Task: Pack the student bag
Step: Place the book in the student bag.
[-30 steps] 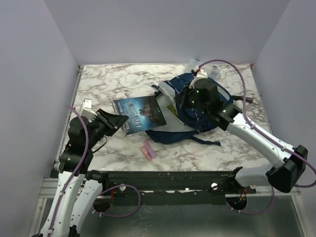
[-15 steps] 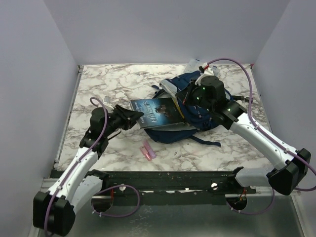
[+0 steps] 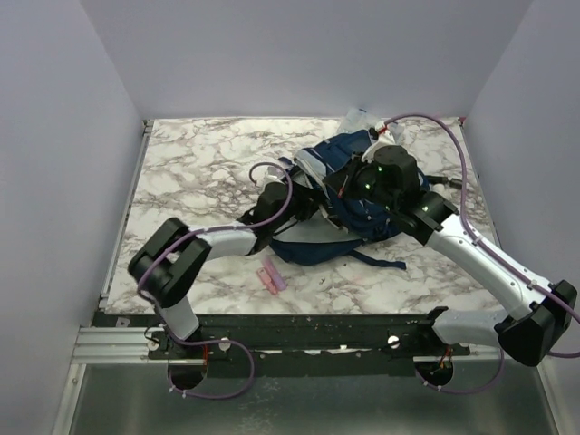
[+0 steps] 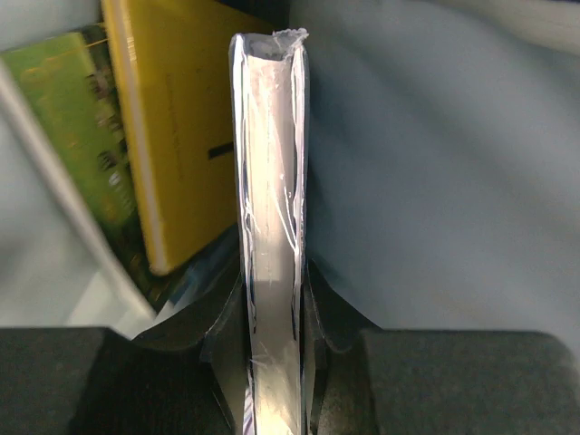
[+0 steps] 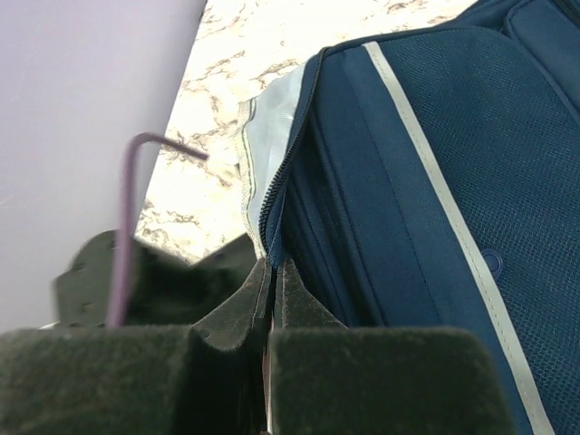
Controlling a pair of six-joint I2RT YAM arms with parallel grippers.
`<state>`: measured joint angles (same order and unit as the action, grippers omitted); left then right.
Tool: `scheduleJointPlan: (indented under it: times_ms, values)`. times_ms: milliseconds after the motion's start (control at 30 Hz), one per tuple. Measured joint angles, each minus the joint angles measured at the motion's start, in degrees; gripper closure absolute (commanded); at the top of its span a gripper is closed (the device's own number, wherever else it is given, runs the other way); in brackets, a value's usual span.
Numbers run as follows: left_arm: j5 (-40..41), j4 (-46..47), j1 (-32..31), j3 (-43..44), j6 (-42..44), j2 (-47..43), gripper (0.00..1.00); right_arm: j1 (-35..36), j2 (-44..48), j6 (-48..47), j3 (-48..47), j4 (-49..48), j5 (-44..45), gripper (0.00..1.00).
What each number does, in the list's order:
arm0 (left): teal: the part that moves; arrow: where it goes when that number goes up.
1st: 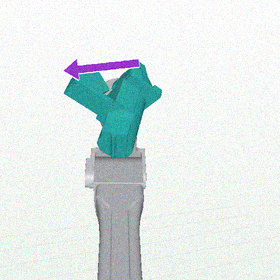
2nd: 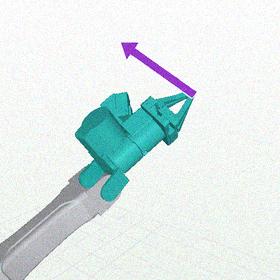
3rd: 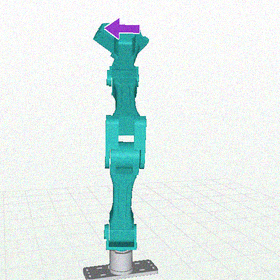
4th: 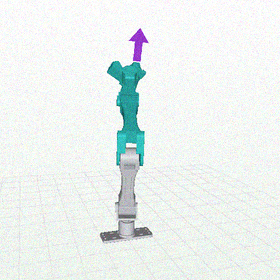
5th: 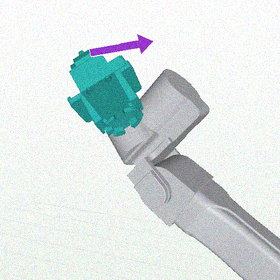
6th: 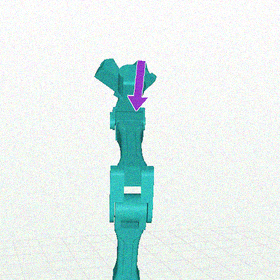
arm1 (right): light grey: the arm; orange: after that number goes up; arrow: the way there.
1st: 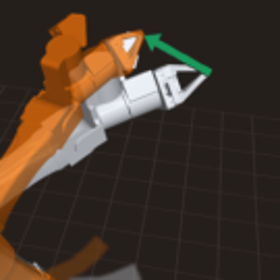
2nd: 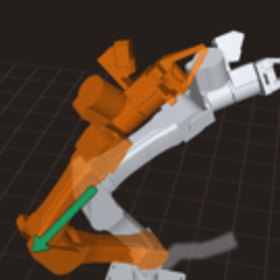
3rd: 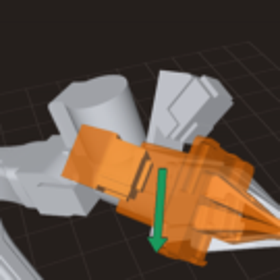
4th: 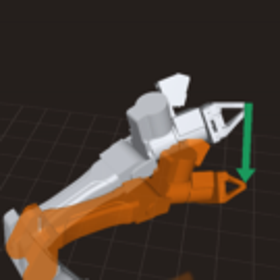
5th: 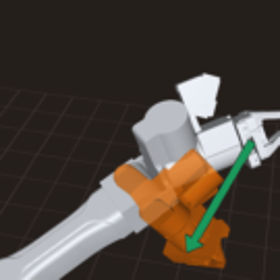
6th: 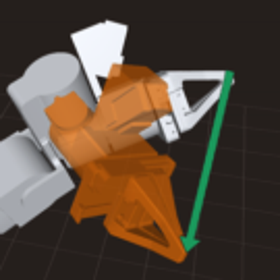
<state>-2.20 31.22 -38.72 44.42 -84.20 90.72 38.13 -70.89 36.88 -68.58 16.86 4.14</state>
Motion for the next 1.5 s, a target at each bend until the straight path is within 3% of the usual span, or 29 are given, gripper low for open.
scheduleJointPlan:
  times_ms: [100,167,267,467,533,567,1033,1167,1200,1333,1500]
  values:
    - [4.87,7.17,-3.30,6.67,-2.47,11.82,0.97,-0.02,1.05,0.55,1.46,-0.55,-0.37,1.00]
    - [6.78,9.55,-4.70,8.98,-3.26,15.74,0.79,-0.02,1.68,0.59,2.08,-0.57,-0.44,1.00]
    - [8.59,10.16,-5.99,9.49,-3.65,16.96,0.58,-0.02,2.67,0.39,2.67,-0.57,-0.31,1.00]
    - [8.39,6.95,-6.29,9.84,-2.82,16.85,0.40,-0.11,4.22,-1.16,4.13,-0.79,1.20,1.00]
    - [6.75,5.40,-6.10,9.84,-2.51,16.81,0.15,-0.11,4.24,-1.77,4.15,-0.76,1.79,1.00]
    - [5.70,4.28,-5.97,9.84,-2.21,16.70,0.12,-0.11,4.28,-2.01,4.15,-0.72,2.10,1.00]
    - [-4.70,-0.92,-2.58,-2.27,6.08,-0.66,0.14,-0.11,4.70,-4.55,4.26,0.15,2.75,1.00]
    - [-5.40,-0.85,-2.54,-6.67,8.83,-6.34,0.42,-0.11,4.70,-4.98,4.26,0.44,2.54,1.00]
    - [-5.95,-0.66,-2.54,-6.10,9.40,-6.14,0.45,-0.11,4.70,-4.98,4.26,0.44,2.43,1.00]
    - [-6.05,-0.11,-2.99,-4.59,9.97,-4.52,0.42,-0.11,4.70,-4.98,4.26,0.70,2.21,1.00]
    - [-2.25,-2.14,-4.07,-6.75,7.43,-3.98,0.49,-0.11,4.70,-5.20,4.26,1.25,2.23,1.00]
